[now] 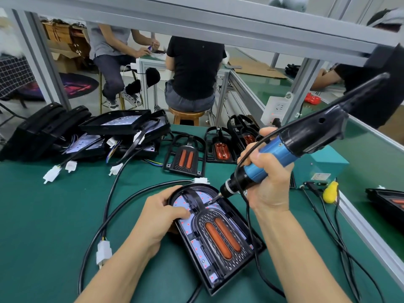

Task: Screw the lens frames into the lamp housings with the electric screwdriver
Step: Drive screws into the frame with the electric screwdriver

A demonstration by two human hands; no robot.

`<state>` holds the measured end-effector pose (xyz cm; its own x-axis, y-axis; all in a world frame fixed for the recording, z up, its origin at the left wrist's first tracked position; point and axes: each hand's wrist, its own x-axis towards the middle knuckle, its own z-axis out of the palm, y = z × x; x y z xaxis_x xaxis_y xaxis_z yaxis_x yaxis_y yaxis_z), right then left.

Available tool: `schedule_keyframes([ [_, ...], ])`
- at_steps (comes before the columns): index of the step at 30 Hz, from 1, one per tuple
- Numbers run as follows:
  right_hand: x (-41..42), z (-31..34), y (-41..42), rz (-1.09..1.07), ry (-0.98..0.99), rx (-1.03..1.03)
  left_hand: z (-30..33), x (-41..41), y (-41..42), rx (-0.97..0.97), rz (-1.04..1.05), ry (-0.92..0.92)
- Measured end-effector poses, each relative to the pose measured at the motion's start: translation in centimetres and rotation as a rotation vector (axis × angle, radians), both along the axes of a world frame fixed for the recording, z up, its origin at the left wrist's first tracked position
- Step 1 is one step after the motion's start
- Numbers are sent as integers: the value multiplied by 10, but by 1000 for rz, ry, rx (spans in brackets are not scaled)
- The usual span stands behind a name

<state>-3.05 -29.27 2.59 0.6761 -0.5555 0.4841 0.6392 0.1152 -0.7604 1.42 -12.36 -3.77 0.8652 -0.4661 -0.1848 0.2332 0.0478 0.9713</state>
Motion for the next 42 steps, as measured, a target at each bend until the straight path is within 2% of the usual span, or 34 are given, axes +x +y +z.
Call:
schedule_keyframes([
  [4, 4, -3, 5, 7, 36, -70, -1, 3, -3, 37, 2, 20],
  [11, 5, -3, 4, 41, 48, -31, -4, 6, -7, 111, 10, 21],
  [16, 7, 0, 12, -76, 74, -11, -4, 7, -9, 145, 30, 21],
  [21, 3, -3, 17, -52, 42, -72, -4, 6, -11, 141, 47, 23],
  [30, 7, -11, -8, -53, 104, 37, -5, 7, -8, 149, 22, 7],
  [37, 12, -7, -4, -13, 73, -64, -6, 8, -8, 150, 5, 8],
  [42, 14, -5, 0, 3, 85, -62, -5, 7, -8, 155, 3, -13],
])
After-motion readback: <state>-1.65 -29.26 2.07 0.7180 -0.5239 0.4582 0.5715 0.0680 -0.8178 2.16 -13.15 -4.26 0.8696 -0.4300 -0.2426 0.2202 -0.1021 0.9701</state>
